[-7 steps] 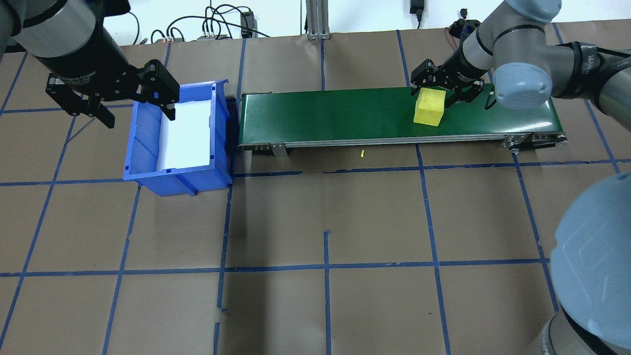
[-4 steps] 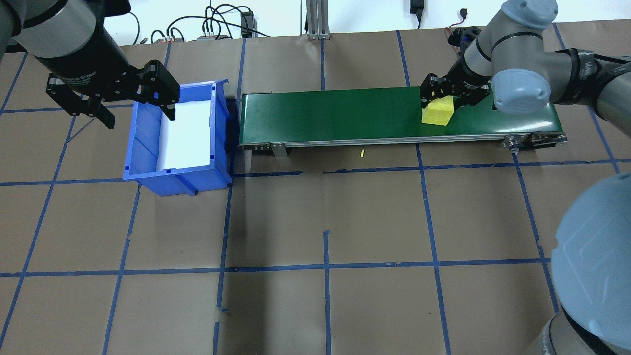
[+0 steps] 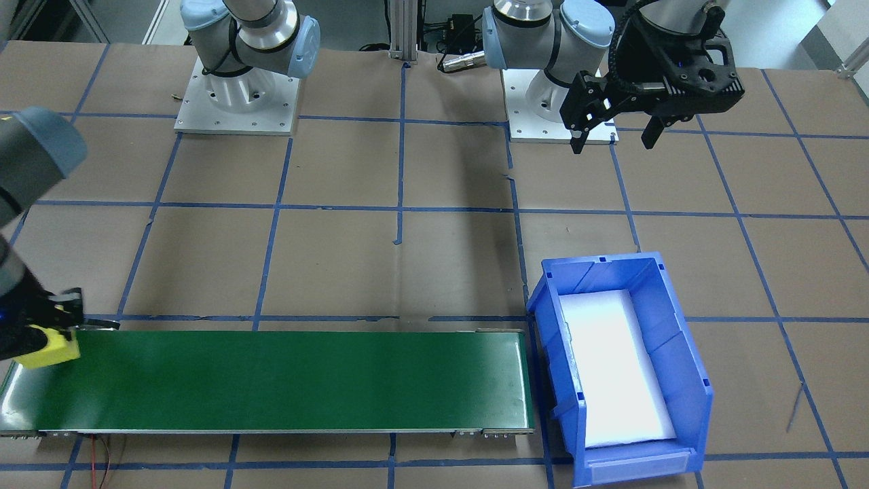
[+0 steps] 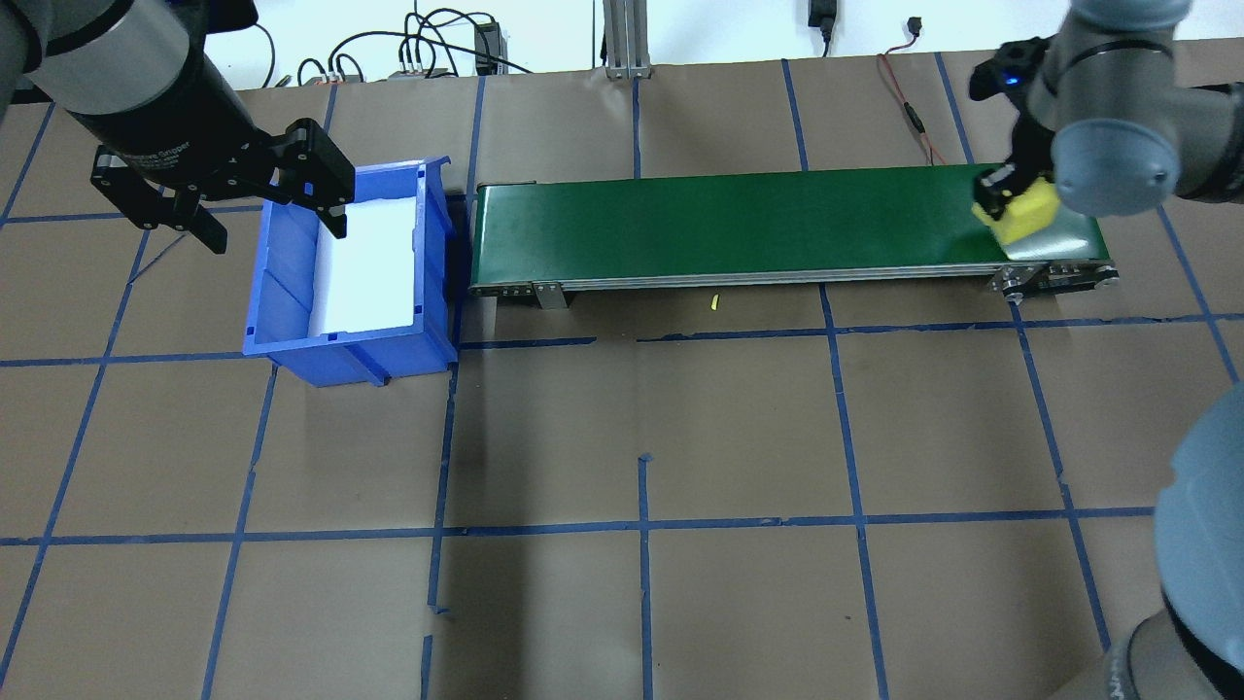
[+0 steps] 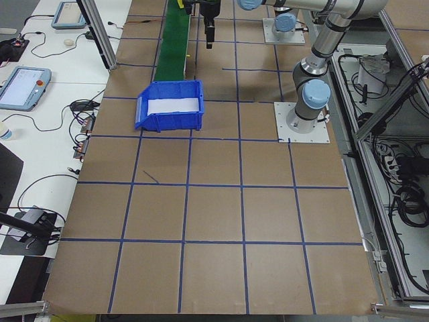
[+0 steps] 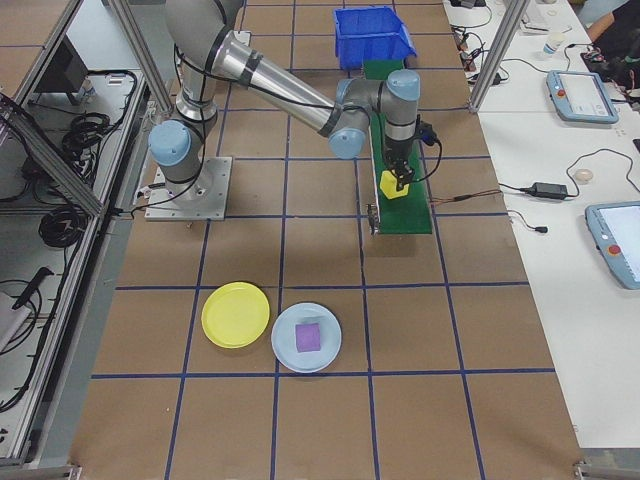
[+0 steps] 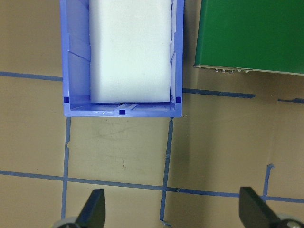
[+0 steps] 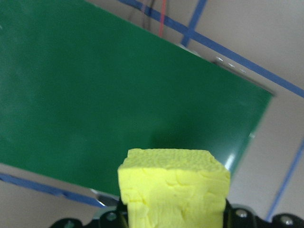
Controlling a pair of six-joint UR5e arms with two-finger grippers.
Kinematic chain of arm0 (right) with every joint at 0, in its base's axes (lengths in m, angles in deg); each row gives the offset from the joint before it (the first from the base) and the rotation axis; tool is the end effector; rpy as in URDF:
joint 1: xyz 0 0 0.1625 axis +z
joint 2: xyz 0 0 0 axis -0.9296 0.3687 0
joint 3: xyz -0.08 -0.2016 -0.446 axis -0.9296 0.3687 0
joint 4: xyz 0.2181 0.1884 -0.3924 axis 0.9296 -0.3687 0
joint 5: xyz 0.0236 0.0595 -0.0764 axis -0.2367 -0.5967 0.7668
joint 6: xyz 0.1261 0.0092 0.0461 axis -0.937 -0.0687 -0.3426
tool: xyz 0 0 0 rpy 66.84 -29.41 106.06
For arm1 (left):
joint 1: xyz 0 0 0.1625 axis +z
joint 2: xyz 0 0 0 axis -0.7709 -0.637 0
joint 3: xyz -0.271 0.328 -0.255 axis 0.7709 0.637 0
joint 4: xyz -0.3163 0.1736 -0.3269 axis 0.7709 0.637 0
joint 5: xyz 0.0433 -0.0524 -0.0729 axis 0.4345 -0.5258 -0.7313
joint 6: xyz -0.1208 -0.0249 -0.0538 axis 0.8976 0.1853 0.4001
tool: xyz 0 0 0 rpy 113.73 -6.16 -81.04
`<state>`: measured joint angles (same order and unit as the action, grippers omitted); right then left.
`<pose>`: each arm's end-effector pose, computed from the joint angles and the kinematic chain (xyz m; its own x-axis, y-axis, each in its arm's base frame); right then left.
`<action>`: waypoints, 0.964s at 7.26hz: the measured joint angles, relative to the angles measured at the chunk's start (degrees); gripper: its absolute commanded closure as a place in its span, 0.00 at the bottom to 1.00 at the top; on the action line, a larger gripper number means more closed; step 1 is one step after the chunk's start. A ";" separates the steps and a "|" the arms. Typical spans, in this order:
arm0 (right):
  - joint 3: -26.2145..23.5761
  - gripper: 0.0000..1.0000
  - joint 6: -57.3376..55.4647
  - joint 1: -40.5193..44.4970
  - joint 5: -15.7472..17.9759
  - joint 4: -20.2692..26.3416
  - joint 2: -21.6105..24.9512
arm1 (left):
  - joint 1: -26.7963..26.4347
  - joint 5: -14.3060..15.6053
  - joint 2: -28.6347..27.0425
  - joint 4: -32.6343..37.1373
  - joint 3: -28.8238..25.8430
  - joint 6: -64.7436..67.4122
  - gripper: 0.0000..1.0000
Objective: Move block left to right into plate
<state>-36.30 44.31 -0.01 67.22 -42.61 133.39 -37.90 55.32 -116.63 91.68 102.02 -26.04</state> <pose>-0.1611 -0.7072 0.3074 -0.8760 -0.4214 0.2348 -0.4318 0.9019 0.0074 -0.1147 -0.5382 0.5733 -0.9943 -0.1049 -0.0179 -0.1040 0.9934 -0.0482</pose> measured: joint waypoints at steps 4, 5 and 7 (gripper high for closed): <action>-6.83 0.64 33.65 -31.79 0.67 1.16 4.20 | 0.01 -0.03 0.00 -0.03 0.00 0.02 0.00; -9.80 0.65 37.60 -39.26 0.12 1.12 4.49 | 0.01 -0.06 0.00 -0.01 0.00 0.06 0.00; -13.99 0.66 40.06 -48.73 -1.07 1.21 6.40 | 0.00 -0.08 0.01 -0.04 0.00 0.09 0.00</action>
<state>-50.29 84.38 -48.75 66.15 -41.40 139.78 -37.89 55.24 -116.62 91.64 102.02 -25.95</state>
